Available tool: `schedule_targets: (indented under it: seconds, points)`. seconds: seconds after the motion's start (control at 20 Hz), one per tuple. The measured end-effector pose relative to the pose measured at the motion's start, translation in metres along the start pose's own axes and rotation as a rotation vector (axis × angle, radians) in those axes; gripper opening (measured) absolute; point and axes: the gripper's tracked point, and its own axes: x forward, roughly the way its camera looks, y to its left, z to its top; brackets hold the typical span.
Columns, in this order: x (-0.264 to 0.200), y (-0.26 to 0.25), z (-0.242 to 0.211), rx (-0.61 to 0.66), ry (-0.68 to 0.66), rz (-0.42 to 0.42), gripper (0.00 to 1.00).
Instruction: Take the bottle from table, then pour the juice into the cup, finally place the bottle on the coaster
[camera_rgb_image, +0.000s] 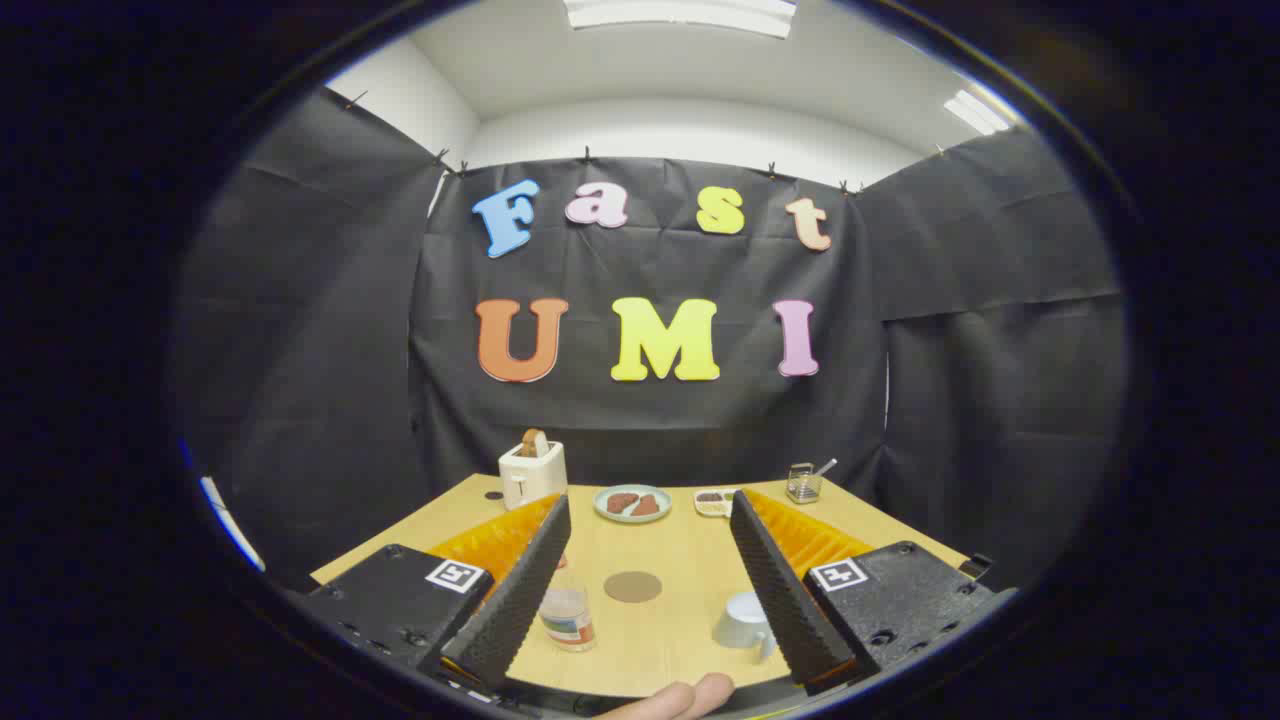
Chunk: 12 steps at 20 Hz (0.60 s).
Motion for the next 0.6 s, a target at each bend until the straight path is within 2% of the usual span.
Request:
schedule_targets:
  seconds: [0.6]
  points:
    - [-0.010, 0.017, 0.002, 0.012, -0.010, 0.044, 1.00]
